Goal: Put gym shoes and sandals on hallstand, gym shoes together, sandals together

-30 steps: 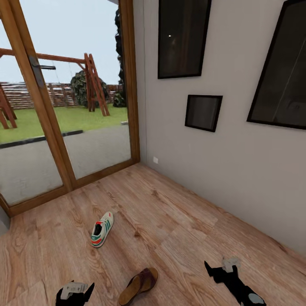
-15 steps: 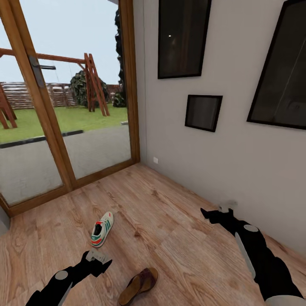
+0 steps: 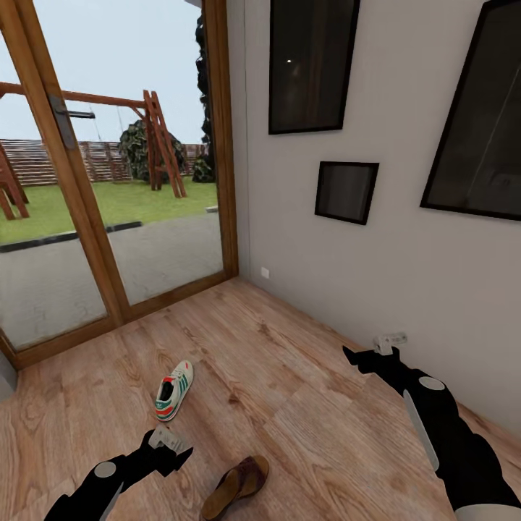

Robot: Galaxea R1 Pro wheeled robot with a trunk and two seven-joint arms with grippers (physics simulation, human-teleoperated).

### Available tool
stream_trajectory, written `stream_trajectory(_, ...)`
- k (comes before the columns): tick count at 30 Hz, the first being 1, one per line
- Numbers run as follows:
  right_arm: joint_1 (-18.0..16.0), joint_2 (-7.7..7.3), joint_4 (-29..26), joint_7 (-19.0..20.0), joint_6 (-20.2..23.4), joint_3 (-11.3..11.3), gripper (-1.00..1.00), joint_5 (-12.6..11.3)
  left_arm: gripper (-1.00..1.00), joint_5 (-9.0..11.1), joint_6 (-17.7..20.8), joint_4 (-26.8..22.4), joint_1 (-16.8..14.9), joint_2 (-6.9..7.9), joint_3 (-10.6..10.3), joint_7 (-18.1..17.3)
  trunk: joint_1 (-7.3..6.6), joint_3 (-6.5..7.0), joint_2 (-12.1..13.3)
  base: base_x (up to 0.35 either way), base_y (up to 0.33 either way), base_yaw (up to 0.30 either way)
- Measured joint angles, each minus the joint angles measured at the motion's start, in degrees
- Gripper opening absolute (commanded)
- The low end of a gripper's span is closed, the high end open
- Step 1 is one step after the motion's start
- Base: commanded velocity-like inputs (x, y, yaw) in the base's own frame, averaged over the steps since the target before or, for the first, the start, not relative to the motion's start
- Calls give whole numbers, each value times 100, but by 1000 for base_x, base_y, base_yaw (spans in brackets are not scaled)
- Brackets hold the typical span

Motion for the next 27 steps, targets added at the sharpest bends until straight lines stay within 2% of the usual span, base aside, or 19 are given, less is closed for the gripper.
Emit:
stream_trajectory(7,10,-10,-17,0,9,-6,100,11,100,-5,0,26,-3,24,3,4,0,0,0,0,0,0)
stream_trajectory(16,12,-15,-29,-7,17,-20,100,17,100,-5,-1,30,-3,-24,8,4,-1,0,0,68,37,-9)
stream_trajectory(27,14,-16,-40,-9,19,-22,100,13,100,0,-2,33,-4,-32,15,13,0,0,0,88,58,-221)
